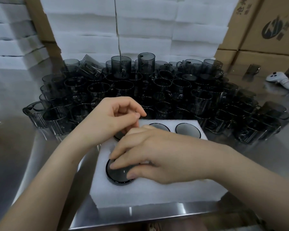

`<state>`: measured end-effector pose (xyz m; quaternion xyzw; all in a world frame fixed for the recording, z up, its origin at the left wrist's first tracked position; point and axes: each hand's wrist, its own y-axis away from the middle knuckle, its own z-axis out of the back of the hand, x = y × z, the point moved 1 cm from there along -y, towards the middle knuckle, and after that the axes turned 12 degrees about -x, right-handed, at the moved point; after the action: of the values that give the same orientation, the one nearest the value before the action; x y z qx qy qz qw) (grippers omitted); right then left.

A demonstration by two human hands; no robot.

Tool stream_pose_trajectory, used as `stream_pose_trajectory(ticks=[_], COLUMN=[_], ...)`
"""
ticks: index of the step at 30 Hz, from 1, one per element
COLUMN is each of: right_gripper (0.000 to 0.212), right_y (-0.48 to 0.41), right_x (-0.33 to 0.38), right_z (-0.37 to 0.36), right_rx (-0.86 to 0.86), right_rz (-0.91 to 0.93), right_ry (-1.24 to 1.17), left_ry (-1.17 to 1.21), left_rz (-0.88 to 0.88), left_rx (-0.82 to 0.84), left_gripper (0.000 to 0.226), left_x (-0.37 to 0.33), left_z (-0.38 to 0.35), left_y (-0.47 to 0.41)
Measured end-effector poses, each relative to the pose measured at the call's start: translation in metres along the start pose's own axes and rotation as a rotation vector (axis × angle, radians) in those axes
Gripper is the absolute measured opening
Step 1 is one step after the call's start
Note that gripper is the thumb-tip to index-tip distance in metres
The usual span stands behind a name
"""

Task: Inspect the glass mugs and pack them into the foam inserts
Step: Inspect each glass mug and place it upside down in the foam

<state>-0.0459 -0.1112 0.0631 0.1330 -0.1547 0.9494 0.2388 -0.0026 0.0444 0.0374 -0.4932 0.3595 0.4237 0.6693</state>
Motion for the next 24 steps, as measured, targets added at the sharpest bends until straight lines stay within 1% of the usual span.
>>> stream_pose_trajectory(ticks=[3, 5, 6, 7, 8, 9, 10, 12, 13, 14, 15, 16, 17, 18, 20, 21, 23, 24], right_gripper=[0.032, 0.037, 0.038, 0.037, 0.034, 0.028, 0.022, 0.014, 0.015, 0.017, 0.018, 0.017, 0.014, 0.019, 0.048, 0.061, 0.078, 0.083], right_y=[-0.005, -0.006, -0.007, -0.006, -0.006, -0.005, -0.004, -0.008, -0.013, -0.021, -0.031, -0.043, -0.055, -0.068, -0.089, -0.098, -0.114, -0.120], right_x=[0.003, 0.005, 0.005, 0.007, 0.008, 0.007, 0.004, -0.010, -0.021, -0.032, -0.045, -0.060, -0.074, -0.086, -0.106, -0.113, -0.121, -0.124], right_z=[-0.004, -0.006, -0.003, 0.002, 0.009, 0.017, 0.026, 0.044, 0.052, 0.058, 0.063, 0.066, 0.066, 0.064, 0.056, 0.052, 0.047, 0.046], right_rx=[0.019, 0.054, 0.074, 0.088, 0.077, 0.014, -0.116, -0.452, -0.607, -0.742, -0.852, -0.920, -0.933, -0.893, -0.774, -0.740, -0.721, -0.724], right_rz=[0.100, 0.118, 0.124, 0.110, 0.076, 0.042, 0.024, -0.025, -0.092, -0.174, -0.268, -0.360, -0.443, -0.518, -0.629, -0.661, -0.687, -0.699], right_ry=[0.182, 0.299, 0.317, 0.266, 0.146, 0.003, -0.120, -0.331, -0.437, -0.500, -0.505, -0.461, -0.394, -0.322, -0.227, -0.213, -0.225, -0.241], left_ry=[-0.008, -0.026, -0.034, -0.044, -0.059, -0.079, -0.116, -0.224, -0.245, -0.227, -0.208, -0.205, -0.207, -0.206, -0.200, -0.194, -0.169, -0.161], left_rz=[-0.001, -0.002, -0.001, 0.003, 0.007, 0.010, 0.010, 0.011, 0.023, 0.037, 0.041, 0.039, 0.032, 0.022, 0.005, -0.002, -0.021, -0.027], left_rx=[-0.014, -0.008, -0.006, -0.007, -0.015, -0.026, -0.039, -0.086, -0.113, -0.131, -0.145, -0.156, -0.170, -0.185, -0.212, -0.220, -0.231, -0.236], left_gripper=[0.020, 0.019, 0.018, 0.018, 0.017, 0.016, 0.015, 0.023, 0.028, 0.028, 0.026, 0.025, 0.026, 0.026, 0.026, 0.026, 0.025, 0.025], left_x=[0.003, 0.002, 0.001, 0.000, -0.002, -0.003, -0.004, -0.005, -0.005, -0.005, -0.005, -0.004, -0.002, 0.002, 0.006, 0.008, 0.010, 0.010], left_z=[0.001, 0.001, 0.000, 0.000, -0.001, -0.003, -0.006, -0.014, -0.017, -0.021, -0.024, -0.027, -0.029, -0.030, -0.031, -0.030, -0.028, -0.028], left_y=[-0.003, -0.004, -0.005, -0.007, -0.009, -0.013, -0.018, -0.031, -0.036, -0.040, -0.041, -0.041, -0.040, -0.039, -0.037, -0.036, -0.036, -0.035])
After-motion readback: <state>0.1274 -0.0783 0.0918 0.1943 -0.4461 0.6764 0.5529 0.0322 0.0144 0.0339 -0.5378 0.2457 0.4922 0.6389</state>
